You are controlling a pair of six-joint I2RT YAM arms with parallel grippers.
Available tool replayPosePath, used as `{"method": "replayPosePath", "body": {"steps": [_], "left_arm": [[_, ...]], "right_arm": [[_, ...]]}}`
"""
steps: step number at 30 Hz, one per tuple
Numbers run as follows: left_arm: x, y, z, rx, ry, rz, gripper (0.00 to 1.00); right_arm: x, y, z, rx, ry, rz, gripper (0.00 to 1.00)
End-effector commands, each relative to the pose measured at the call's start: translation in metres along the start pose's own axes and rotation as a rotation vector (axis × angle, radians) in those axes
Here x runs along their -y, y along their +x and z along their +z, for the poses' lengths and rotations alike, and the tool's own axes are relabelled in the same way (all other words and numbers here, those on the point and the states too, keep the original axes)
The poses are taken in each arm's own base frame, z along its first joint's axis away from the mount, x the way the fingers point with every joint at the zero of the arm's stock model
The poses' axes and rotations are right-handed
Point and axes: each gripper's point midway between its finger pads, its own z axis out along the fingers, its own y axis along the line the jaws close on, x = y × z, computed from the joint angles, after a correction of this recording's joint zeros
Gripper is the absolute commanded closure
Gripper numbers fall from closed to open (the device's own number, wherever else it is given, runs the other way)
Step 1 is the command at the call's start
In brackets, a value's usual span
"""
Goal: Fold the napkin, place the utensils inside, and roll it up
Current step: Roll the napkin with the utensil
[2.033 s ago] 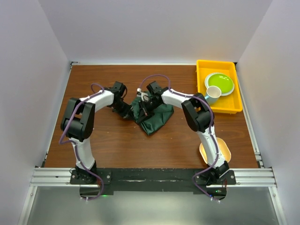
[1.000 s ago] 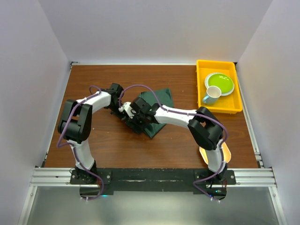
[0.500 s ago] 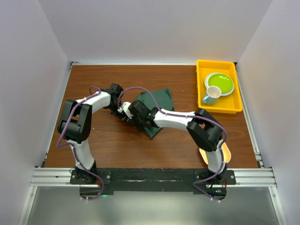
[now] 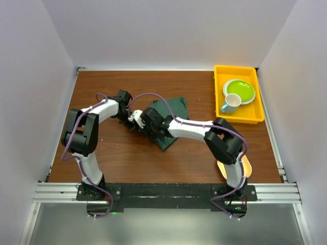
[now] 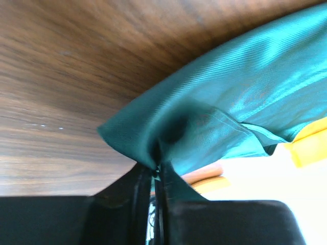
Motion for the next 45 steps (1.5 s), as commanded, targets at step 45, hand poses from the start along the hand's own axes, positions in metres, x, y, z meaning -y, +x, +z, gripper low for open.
{"method": "replayPosePath", "body": {"steps": [45], "left_arm": [[0.067, 0.001, -0.035, 0.123, 0.317, 0.478, 0.73]], "right_arm": [[0.064, 0.002, 0.021, 0.071, -0.907, 0.931, 1.00]]}}
